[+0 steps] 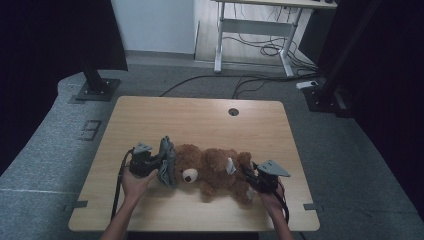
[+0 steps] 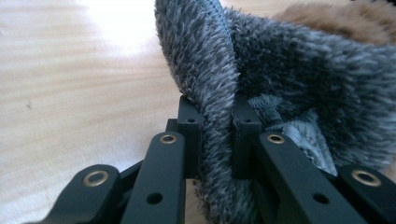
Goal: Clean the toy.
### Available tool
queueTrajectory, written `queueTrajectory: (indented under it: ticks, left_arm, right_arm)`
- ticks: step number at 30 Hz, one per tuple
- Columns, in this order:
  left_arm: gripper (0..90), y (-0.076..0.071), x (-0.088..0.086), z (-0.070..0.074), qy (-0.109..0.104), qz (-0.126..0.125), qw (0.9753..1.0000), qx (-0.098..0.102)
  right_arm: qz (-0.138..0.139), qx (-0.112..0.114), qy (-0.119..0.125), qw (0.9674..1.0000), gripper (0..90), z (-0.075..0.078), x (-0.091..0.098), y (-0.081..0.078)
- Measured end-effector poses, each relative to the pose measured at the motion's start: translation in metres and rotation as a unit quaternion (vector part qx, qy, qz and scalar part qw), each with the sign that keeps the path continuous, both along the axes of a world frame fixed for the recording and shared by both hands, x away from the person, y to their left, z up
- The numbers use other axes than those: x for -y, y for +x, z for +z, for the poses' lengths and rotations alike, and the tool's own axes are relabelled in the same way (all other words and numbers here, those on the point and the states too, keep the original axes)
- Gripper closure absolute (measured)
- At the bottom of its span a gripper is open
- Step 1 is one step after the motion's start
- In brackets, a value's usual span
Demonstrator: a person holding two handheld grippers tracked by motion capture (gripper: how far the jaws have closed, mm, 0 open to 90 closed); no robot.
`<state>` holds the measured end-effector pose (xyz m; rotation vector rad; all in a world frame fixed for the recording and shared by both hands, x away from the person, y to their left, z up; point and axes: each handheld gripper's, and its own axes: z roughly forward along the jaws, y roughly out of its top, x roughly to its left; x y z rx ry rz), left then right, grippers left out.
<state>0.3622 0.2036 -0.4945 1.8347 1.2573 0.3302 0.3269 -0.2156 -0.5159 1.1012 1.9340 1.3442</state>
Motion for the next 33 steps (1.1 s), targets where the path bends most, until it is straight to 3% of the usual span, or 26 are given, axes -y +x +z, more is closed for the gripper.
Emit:
queueTrajectory:
  ticks: [3, 7, 11, 16, 20, 22, 25, 30, 33]
  left_arm:
    - [77.6, -0.002, -0.003, 0.021, -0.008, 0.002, 0.9997, 0.024]
    - [77.6, -0.010, 0.012, 0.059, -0.010, -0.020, 0.9974, 0.068]
    - [77.5, -0.010, 0.047, 0.086, -0.002, -0.059, 0.9941, 0.091]
    - [77.5, 0.008, 0.099, 0.106, 0.002, -0.107, 0.9901, 0.091]
    - [77.4, 0.017, 0.144, 0.107, 0.009, -0.142, 0.9863, 0.083]
    - [77.3, 0.020, 0.164, 0.102, 0.023, -0.155, 0.9844, 0.080]
    - [77.1, 0.026, 0.183, 0.091, 0.035, -0.181, 0.9811, 0.060]
    - [77.1, 0.028, 0.190, 0.072, 0.037, -0.204, 0.9782, 0.014]
    - [77.3, 0.024, 0.182, 0.070, 0.041, -0.200, 0.9790, 0.002]
  right_arm:
    - [-0.002, 0.001, -0.001, 1.0000, 64.7, 0.000, 0.000, 0.001]
    - [-0.003, 0.002, -0.004, 1.0000, 64.7, 0.000, 0.000, 0.001]
    - [-0.003, 0.002, -0.004, 1.0000, 64.7, 0.000, 0.000, 0.001]
    - [-0.001, 0.003, -0.003, 1.0000, 64.7, 0.000, 0.000, 0.001]
    - [-0.001, 0.003, -0.001, 1.0000, 64.7, 0.000, 0.001, 0.002]
    - [0.000, 0.004, -0.002, 1.0000, 64.7, 0.000, 0.001, 0.002]
    - [0.000, 0.005, -0.003, 1.0000, 64.7, 0.000, 0.001, 0.001]
    - [0.001, 0.003, -0.003, 1.0000, 64.6, 0.000, 0.000, 0.001]
    - [0.001, 0.002, -0.001, 1.0000, 64.7, -0.001, 0.000, 0.001]
